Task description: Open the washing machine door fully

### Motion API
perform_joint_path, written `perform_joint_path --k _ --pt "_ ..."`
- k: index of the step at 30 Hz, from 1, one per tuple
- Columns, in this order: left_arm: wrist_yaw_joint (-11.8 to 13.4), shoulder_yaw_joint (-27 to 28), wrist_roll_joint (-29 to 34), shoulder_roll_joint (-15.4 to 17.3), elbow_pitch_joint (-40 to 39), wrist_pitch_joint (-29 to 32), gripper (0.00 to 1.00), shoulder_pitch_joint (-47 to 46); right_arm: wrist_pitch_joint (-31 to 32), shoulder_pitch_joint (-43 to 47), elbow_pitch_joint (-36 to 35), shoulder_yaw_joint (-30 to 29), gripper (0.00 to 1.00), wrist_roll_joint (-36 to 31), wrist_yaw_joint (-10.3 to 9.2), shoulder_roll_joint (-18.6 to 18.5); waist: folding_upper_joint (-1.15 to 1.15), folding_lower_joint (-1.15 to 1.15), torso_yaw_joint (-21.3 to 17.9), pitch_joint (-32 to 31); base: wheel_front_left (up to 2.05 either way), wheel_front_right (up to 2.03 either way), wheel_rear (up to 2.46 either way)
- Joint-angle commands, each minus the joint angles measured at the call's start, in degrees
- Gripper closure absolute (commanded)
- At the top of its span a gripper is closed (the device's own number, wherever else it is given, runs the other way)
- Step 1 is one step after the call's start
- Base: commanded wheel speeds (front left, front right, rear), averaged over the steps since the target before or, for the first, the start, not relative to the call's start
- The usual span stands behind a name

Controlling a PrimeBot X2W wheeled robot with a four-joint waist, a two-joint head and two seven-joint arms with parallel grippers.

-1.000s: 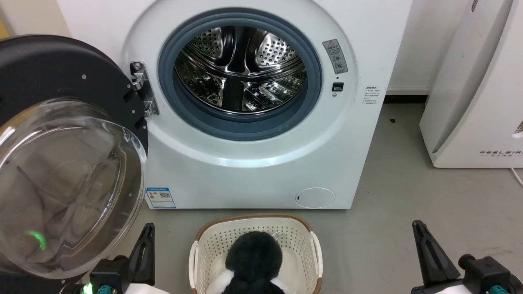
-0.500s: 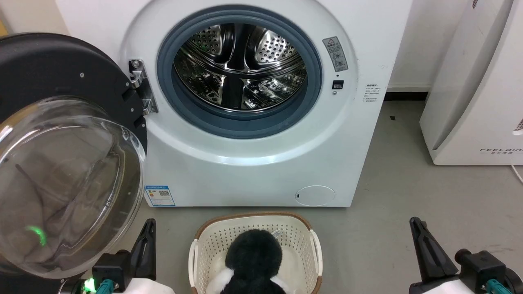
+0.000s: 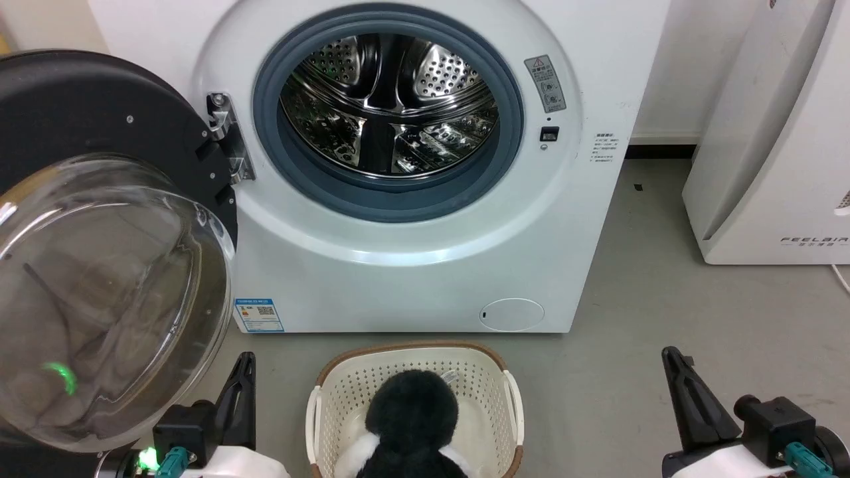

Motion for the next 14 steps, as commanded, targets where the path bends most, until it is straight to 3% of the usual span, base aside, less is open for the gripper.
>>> perform_joint_path --k 1,14 --pt "0.5 -0.2 0.6 0.0 -0.3 0.3 1.0 -1.0 0.3 -0.8 -0.3 0.1 1.0 -0.5 0.02 0.1 0.0 -0.01 0.0 0.0 0.0 0.0 0.0" --pt "1.1 -0.6 0.9 0.0 -1.0 1.8 1.0 -1.5 1.8 -1.5 -0.4 0.3 1.0 -1.1 0.03 0.1 0.0 -0.01 -0.1 0.5 0.0 0.0 0.0"
